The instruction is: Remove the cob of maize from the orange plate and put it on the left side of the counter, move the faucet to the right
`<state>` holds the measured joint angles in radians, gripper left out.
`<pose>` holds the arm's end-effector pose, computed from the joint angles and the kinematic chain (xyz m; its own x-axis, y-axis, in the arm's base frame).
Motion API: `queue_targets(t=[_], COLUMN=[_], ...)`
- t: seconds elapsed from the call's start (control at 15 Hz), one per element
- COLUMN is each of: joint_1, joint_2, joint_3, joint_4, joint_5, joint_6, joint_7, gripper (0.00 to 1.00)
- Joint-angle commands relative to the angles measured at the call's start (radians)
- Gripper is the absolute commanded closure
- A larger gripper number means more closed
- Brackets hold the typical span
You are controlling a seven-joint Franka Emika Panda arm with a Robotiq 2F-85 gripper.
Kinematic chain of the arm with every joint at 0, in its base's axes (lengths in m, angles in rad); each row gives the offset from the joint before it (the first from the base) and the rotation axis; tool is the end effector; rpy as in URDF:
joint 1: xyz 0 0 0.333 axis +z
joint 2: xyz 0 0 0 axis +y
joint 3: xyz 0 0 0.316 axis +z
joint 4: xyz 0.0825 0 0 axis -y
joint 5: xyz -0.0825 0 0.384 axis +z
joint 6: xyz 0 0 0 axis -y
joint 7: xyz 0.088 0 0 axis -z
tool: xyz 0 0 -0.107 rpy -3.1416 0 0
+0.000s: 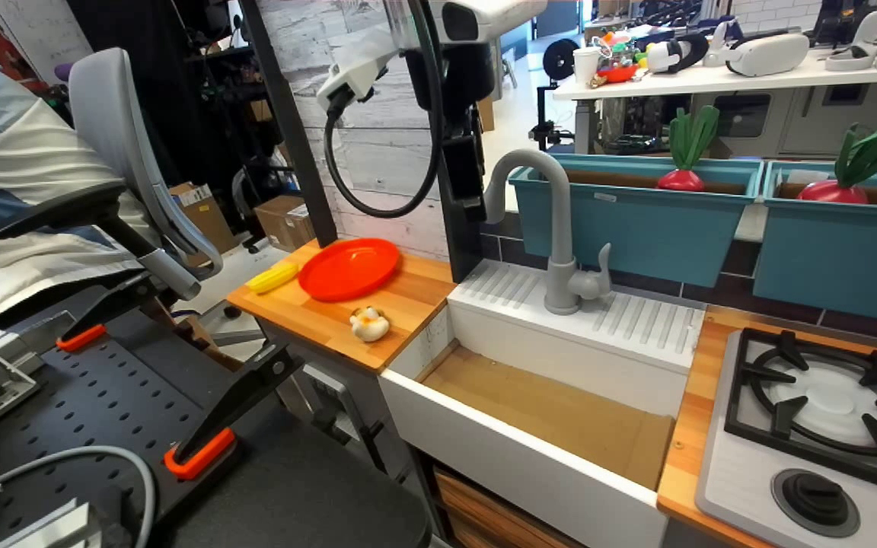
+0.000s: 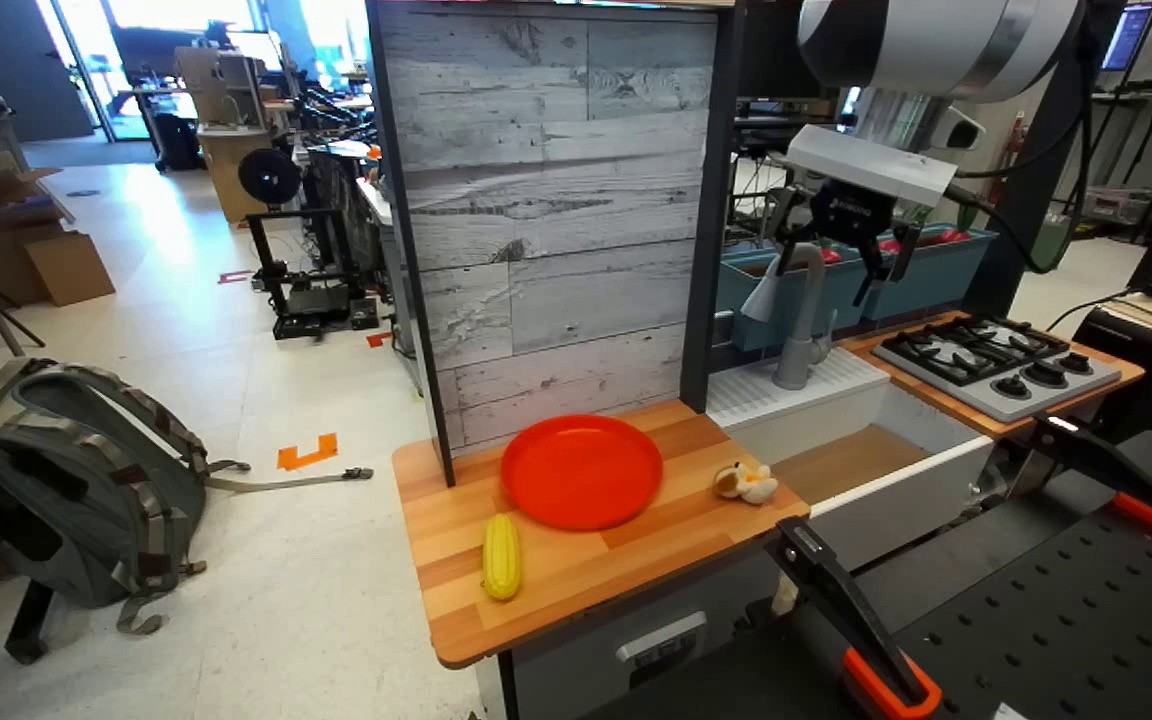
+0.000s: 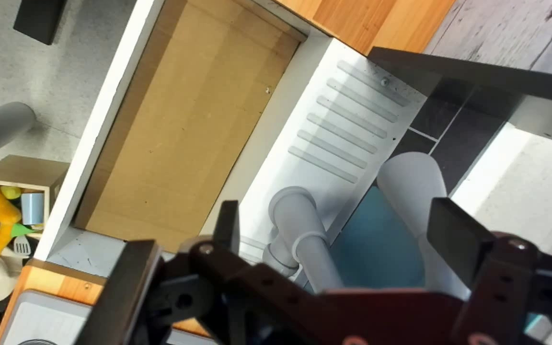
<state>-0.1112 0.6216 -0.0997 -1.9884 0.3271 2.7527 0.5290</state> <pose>0.6019 -0.1408 0.1607 0.5257 -0.8483 0.0633 -0.8332 -0.5285 -0.1625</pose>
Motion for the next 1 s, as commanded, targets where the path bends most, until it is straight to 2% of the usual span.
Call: queue_targets(t=[0.0, 0.6, 0.93], joint_1=[0.018, 0.057, 0.054], joint_2=[0.057, 0.106, 0.122], joint_3=[-0.009, -0.022, -0.022], joint_4=[0.066, 0.137, 0.161], joint_5=[0.031, 0.012, 0.017], joint_6=[0.034, 0.051, 0.048], joint_7=[0.017, 0.050, 0.059], gripper=[0.00, 0.00, 0.00])
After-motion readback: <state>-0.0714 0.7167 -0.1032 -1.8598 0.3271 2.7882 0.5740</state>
